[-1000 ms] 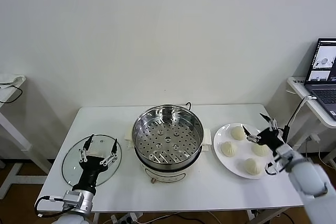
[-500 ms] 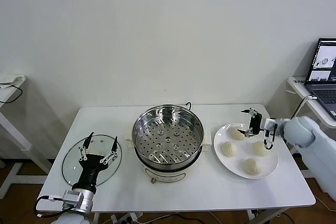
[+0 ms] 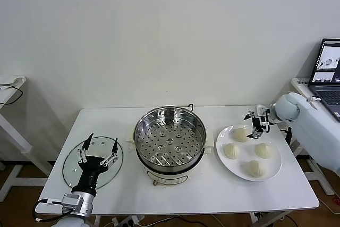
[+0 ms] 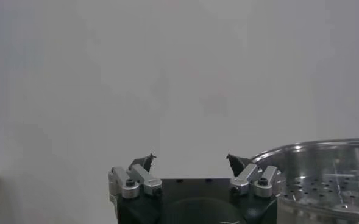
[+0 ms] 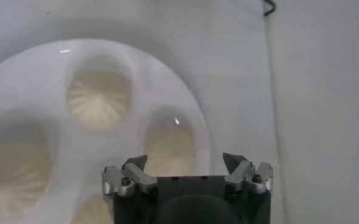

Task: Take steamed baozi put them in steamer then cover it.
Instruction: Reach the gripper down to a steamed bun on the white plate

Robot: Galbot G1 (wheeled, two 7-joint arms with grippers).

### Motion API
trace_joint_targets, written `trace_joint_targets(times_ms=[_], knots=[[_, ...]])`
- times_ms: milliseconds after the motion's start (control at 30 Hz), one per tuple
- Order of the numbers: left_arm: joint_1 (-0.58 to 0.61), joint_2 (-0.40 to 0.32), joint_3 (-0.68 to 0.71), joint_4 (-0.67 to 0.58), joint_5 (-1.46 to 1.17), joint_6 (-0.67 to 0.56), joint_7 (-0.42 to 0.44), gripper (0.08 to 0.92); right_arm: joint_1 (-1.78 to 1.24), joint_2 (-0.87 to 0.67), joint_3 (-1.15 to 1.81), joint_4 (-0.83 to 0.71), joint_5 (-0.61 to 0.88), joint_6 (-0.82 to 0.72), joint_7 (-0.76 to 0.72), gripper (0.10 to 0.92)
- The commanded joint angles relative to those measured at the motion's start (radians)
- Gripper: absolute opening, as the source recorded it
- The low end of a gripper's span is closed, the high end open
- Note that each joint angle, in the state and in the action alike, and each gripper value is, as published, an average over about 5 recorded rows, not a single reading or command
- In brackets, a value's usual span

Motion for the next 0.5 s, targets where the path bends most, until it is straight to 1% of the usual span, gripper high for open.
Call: trace_joint_targets(times_ms=[33, 500], knots=[[0.006, -0.002, 0.005, -0.012, 0.001, -0.001, -0.001, 0.823, 0.058, 0.090, -0.050, -0.131, -0.056, 0.003, -0.065, 0.823], [0.022, -0.009, 0.008, -0.027, 0.010, -0.008, -0.002, 0.823, 0.007, 0.136, 0.023, -0.188, -0.142, 0.012, -0.032, 0.823]])
